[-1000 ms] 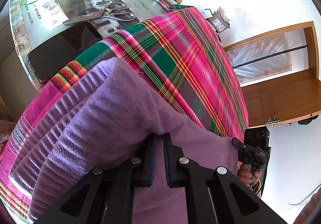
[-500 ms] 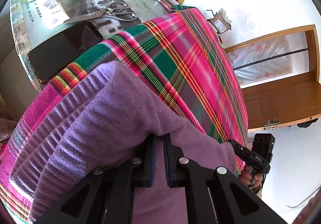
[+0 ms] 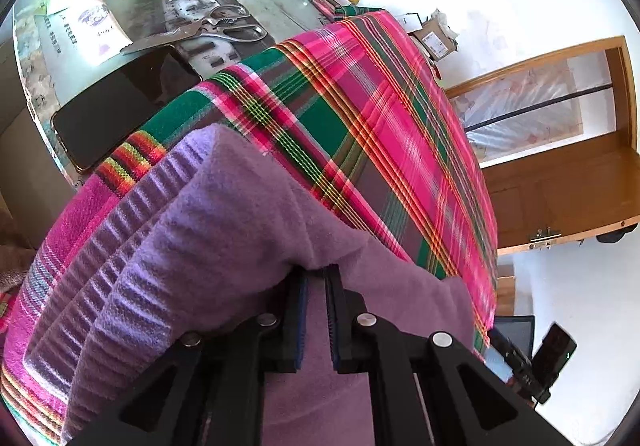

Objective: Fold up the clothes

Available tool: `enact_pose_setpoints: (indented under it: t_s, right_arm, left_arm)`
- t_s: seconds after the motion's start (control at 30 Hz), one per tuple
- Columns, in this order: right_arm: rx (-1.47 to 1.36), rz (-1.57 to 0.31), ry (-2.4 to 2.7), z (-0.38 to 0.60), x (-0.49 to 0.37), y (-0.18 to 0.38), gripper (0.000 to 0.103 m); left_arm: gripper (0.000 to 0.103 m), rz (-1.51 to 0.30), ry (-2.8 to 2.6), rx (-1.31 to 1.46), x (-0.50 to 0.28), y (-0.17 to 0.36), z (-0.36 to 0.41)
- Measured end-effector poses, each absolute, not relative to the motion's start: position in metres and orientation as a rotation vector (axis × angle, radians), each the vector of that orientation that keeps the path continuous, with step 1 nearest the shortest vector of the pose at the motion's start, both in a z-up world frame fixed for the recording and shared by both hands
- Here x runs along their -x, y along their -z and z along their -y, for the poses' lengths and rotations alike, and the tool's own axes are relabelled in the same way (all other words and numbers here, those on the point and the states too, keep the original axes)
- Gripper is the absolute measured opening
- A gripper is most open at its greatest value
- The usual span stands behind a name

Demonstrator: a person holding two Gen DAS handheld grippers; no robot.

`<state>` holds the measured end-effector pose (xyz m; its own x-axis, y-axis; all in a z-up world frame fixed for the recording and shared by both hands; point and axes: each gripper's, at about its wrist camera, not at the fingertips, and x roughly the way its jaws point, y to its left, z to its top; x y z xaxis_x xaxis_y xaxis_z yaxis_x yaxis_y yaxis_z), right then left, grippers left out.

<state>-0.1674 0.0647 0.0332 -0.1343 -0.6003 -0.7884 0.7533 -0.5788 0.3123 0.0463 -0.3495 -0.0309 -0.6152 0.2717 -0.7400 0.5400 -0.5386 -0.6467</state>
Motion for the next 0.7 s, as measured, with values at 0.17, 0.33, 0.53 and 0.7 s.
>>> enact_pose_setpoints:
  t_s: [0.17, 0.33, 0.53, 0.7]
  right_arm:
    - [-1.166, -0.207, 1.941, -0.097, 0.120, -0.030, 0.028]
    - [-1.130, -0.284, 1.988, -0.132, 0.070, -0.040, 0.029]
    - [-1.107, -0.450, 1.987, -0.154, 0.022, -0.045, 0.030]
    - [-1.045, -0.663, 1.878, -0.136, -0.016, -0.030, 0.032]
  left_arm:
    - [0.017, -1.291, 2.305, -1.314, -0.046, 0.021, 0.340]
    - [0.018, -1.285, 2.312, -1.323, -0.047, 0.021, 0.339]
    - [0.018, -1.292, 2.316, -1.331, -0.050, 0.023, 0.339]
    - [0.018, -1.309, 2.319, -1.330, -0.052, 0.025, 0.340]
